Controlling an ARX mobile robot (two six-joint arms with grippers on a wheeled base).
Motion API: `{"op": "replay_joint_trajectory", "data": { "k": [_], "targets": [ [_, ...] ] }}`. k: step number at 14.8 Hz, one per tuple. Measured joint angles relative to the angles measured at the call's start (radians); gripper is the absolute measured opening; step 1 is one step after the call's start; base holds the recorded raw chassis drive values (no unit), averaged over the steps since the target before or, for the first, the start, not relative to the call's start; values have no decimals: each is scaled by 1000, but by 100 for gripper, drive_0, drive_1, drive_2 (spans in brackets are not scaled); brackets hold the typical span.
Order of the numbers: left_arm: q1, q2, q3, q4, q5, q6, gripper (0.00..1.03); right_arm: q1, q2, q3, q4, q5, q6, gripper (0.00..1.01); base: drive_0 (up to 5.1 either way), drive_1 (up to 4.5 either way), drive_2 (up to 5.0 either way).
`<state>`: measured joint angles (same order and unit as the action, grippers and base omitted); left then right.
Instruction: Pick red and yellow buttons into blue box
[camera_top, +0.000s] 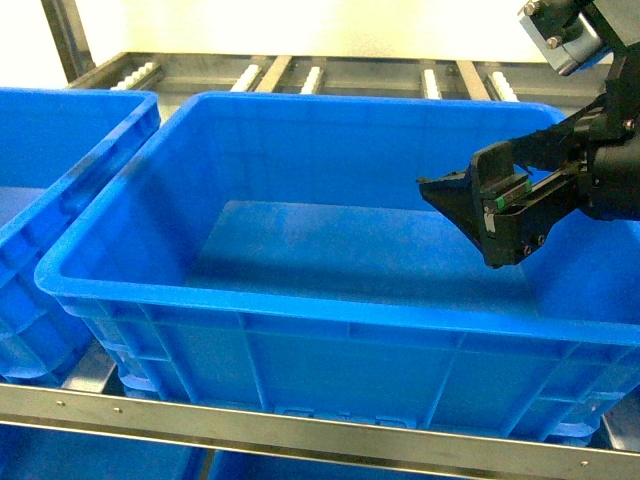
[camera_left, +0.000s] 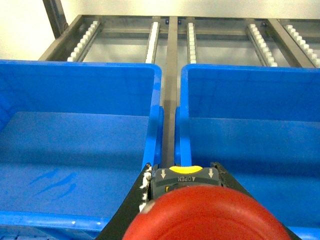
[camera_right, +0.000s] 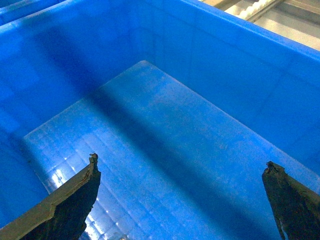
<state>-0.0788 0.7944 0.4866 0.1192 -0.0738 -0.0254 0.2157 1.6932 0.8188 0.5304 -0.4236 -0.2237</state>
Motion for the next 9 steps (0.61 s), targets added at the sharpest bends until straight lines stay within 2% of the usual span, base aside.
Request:
{"op": "replay_joint_trajectory", "data": {
  "k": [4,5,6,7,8,9],
  "targets": [
    [-12,23,3,16,6,2,27,0,0,0,0,0,0,98,0,0,0],
    [-45,105,52,38,4,9,27,0,0,0,0,0,0,98,0,0,0],
    [-75,232,164,54,42,7,27,0,0,0,0,0,0,98,0,0,0],
    [-91,320,232,47,66,-6,27,1,0,0,0,-3,0,98,0,0,0],
    [-100,410,285,30,119,-51,27,0,0,0,0,-2,0,98,0,0,0],
    [-119,508,341,-6,160,-113,27,-2,0,0,0,0,2,98,0,0,0]
  ]
}}
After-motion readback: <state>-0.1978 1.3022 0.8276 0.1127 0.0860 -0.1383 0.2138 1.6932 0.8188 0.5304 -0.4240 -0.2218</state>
